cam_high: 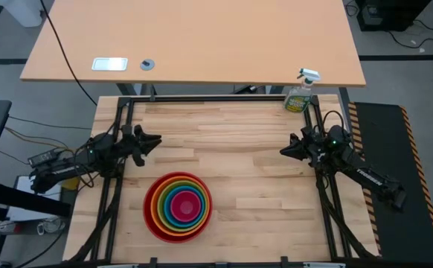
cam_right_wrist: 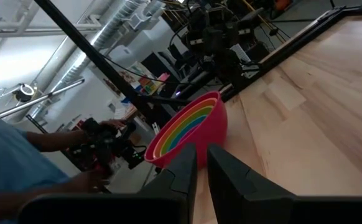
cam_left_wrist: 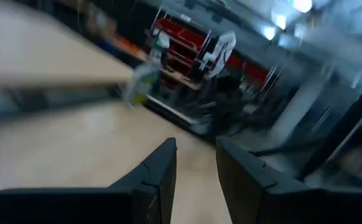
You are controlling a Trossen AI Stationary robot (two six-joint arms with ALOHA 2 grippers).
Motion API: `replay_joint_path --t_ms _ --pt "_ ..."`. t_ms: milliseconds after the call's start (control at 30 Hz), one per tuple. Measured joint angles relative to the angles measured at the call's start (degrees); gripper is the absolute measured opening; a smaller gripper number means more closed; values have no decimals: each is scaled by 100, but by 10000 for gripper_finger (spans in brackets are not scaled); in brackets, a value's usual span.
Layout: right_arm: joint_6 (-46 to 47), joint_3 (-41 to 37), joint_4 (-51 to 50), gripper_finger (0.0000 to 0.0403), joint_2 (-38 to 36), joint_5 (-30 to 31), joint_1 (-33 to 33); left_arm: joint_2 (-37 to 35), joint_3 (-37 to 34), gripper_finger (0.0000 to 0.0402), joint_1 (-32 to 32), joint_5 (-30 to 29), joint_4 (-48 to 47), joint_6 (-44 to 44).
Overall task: Nest bowls inside each other
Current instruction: Return to home position
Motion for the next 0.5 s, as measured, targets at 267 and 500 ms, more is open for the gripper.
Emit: replay_joint_path --t_ms 267,500 --pt "0 0 0 48 0 0 0 10 0 117 10 -176 33 5024" --pt "0 0 11 48 0 0 0 22 0 117 10 -177 37 5311"
